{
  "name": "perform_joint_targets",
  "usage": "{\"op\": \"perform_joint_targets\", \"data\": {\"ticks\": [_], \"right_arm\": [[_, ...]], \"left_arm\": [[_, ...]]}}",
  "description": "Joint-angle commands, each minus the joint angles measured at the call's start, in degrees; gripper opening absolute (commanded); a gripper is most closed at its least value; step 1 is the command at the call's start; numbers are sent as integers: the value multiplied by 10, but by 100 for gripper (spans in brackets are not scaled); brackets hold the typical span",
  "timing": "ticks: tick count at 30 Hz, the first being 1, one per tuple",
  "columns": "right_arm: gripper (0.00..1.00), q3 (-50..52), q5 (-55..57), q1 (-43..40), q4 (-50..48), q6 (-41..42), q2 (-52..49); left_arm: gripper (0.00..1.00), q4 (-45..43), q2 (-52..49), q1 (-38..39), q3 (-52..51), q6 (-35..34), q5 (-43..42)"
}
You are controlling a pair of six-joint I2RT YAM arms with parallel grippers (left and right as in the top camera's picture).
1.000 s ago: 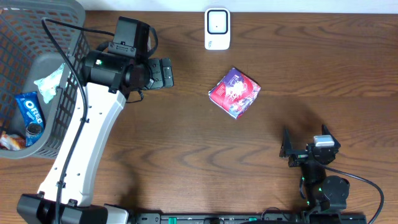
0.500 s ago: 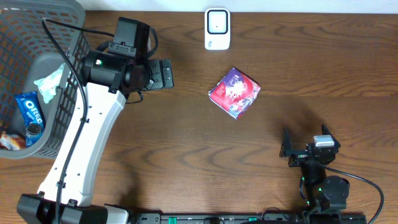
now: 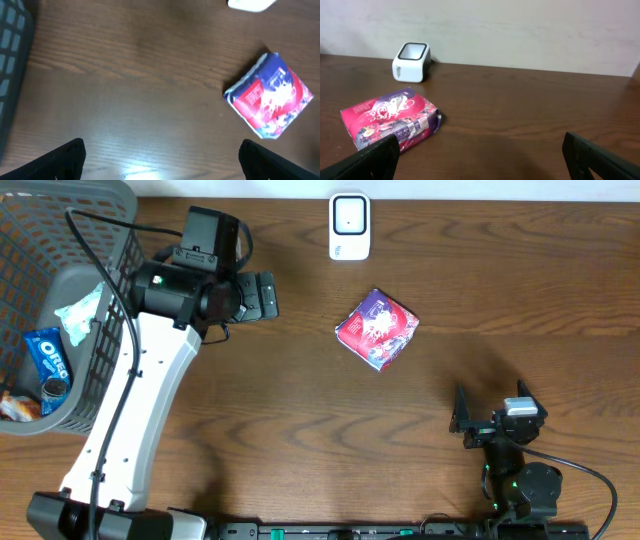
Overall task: Scan the item barcode
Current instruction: 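Reach the left gripper into the basket and grasp the blue Oreo pack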
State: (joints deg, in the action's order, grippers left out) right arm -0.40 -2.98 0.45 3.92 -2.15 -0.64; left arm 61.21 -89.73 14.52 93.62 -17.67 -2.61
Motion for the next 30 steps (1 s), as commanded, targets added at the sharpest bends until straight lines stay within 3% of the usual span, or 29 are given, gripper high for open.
{"op": "perform_joint_targets", "data": {"ticks": [1, 7, 14, 19, 23, 26, 30], "right_arm": [[99, 1, -2, 4, 2, -1, 3], [99, 1, -1, 4, 2, 0, 4], [99, 1, -2, 4, 2, -1, 4], [99, 1, -1, 4, 2, 0, 4], [99, 1, -1, 4, 2, 0, 4], [99, 1, -2, 4, 2, 0, 4], [99, 1, -2, 4, 2, 0, 4]], "left_arm": [[98, -21, -3, -42, 5, 7, 33], [98, -24, 21, -116, 33, 19, -32], [98, -89, 98, -222, 54, 26, -16], [98, -120, 122, -322, 54, 20, 70], [98, -106, 101, -395, 52, -41, 160], [98, -82, 74, -439, 51, -69, 170], [98, -46, 22, -462, 51, -48, 170]]}}
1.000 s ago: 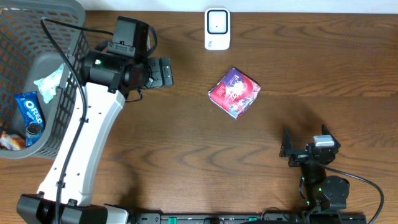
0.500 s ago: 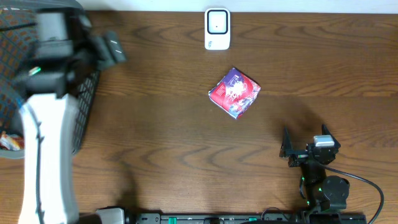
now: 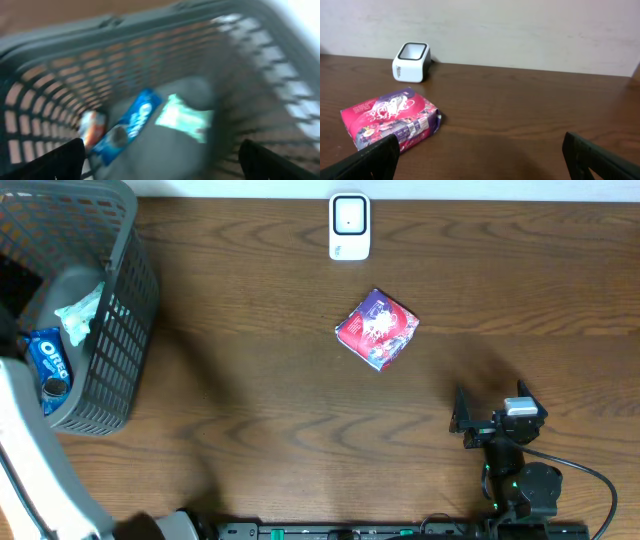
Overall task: Scan the item barcode
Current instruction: 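Reach the left gripper into the basket and grasp the blue Oreo pack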
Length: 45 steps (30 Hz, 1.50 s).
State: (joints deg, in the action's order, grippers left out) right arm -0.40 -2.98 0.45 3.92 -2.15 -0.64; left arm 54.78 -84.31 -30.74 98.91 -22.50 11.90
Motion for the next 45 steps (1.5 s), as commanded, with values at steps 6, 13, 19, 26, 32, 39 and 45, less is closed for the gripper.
{"op": "perform_joint_targets", "data": {"ticks": [6, 13, 19, 26, 32, 39, 45], "right_arm": [[99, 1, -2, 4, 2, 0, 4], [99, 1, -2, 4, 2, 0, 4], [99, 1, -1, 4, 2, 0, 4], [99, 1, -1, 4, 2, 0, 4], [99, 1, -1, 4, 2, 0, 4], [99, 1, -1, 4, 2, 0, 3], [99, 1, -1, 4, 2, 0, 4]], "left_arm": [[98, 23, -124, -5, -17, 43, 44], [98, 16, -213, -15, -17, 115, 37], [98, 7, -263, -16, -17, 145, 8], [98, 11, -335, -34, -18, 183, 7], [96, 1, -368, -44, -18, 244, -38], [91, -4, -387, -46, -25, 278, -70], [86, -18, -402, -58, -40, 282, -53]]}}
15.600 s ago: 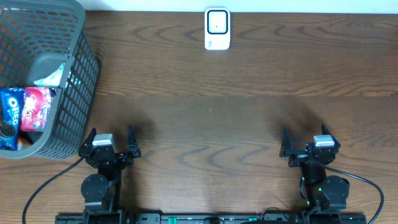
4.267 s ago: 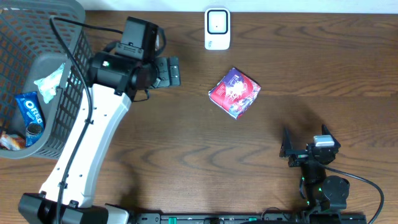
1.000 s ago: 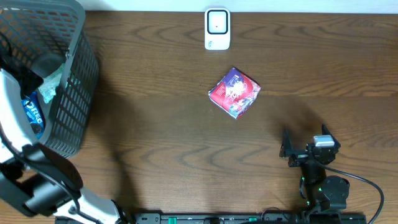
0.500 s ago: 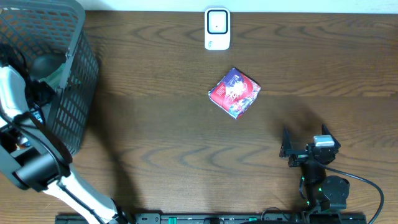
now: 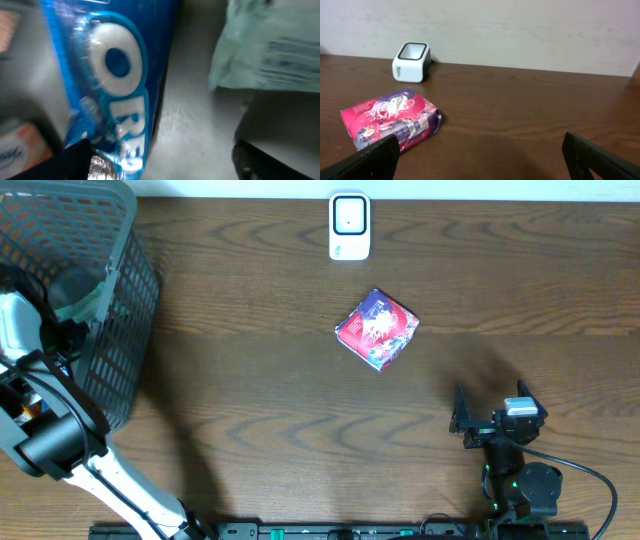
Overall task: Scan the item barcode
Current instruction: 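Reach the left gripper into the basket and grasp the blue Oreo pack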
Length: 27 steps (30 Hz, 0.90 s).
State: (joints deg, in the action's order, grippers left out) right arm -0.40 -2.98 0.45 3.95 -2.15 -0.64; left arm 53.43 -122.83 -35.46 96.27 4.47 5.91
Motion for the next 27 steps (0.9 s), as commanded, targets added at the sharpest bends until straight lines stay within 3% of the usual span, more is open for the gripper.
{"op": "perform_joint_targets", "data": {"ticks": [1, 7, 10, 14, 17, 18, 27], "right_arm": [[99, 1, -2, 4, 2, 0, 3], [99, 1, -1, 4, 2, 0, 4], [99, 1, -1, 4, 2, 0, 3], [99, 1, -1, 4, 2, -1, 4], [99, 1, -2, 3, 2, 0, 3], [99, 1, -2, 3, 2, 0, 4], [99, 1, -1, 3, 2, 0, 4]], "left_arm": [[85, -9, -16, -14, -15, 13, 16], [82, -13, -16, -30, -18, 8, 19], [69, -17, -16, -33, -30, 9, -15], [40, -32, -16, -32, -56, 9, -25], [11, -29, -16, -32, -66, 2, -25], [8, -26, -16, -32, -66, -4, -25], [7, 31, 50, -31, -27, -65, -44]]}}
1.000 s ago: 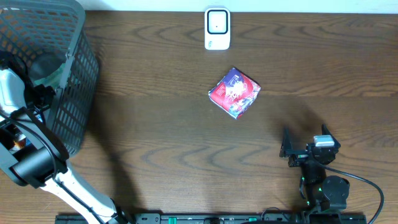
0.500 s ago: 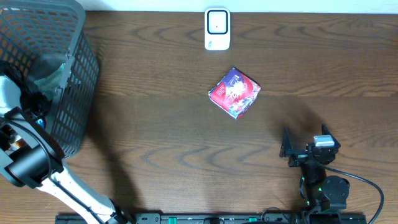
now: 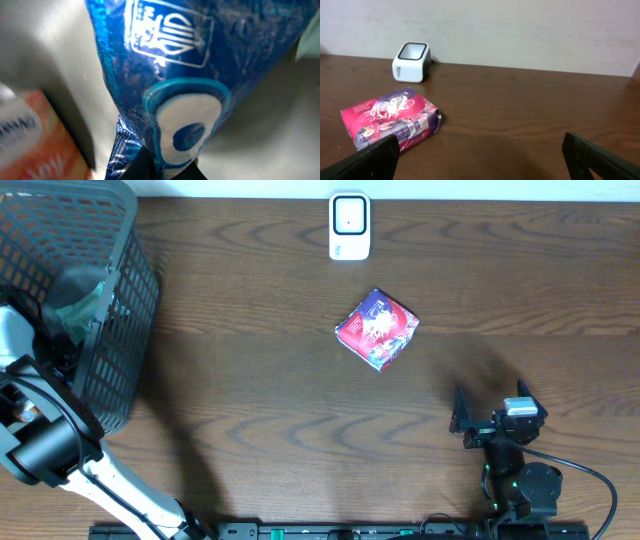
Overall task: Scan the item barcode
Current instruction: 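Reach the left gripper into the basket and grasp the blue Oreo pack, then lift the Oreo pack out and carry it toward the scanner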
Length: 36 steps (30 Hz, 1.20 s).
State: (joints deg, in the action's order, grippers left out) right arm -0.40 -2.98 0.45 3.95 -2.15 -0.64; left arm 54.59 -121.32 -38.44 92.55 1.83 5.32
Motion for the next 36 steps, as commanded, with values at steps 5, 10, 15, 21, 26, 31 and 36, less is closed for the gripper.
{"op": "perform_joint_targets", "data": {"ticks": [5, 10, 15, 21, 26, 31, 36], "right_arm": [[99, 1, -1, 3, 2, 0, 3], [99, 1, -1, 3, 2, 0, 4], [99, 1, -1, 3, 2, 0, 4], [99, 1, -1, 3, 2, 0, 4], [99, 1, -1, 3, 2, 0, 4], [99, 1, -2, 3, 2, 0, 4], [99, 1, -1, 3, 2, 0, 4]], "left_arm": [[7, -18, 177, -1, 17, -43, -199], [7, -64, 314, 0, 17, -100, -324], [7, -76, 451, 24, 17, -187, -445], [7, -76, 556, 127, 17, -277, -459], [7, -72, 585, 280, 16, -274, -412], [7, -71, 558, 423, -1, -274, -314], [7, -71, 487, 530, -14, -275, -231]]}}
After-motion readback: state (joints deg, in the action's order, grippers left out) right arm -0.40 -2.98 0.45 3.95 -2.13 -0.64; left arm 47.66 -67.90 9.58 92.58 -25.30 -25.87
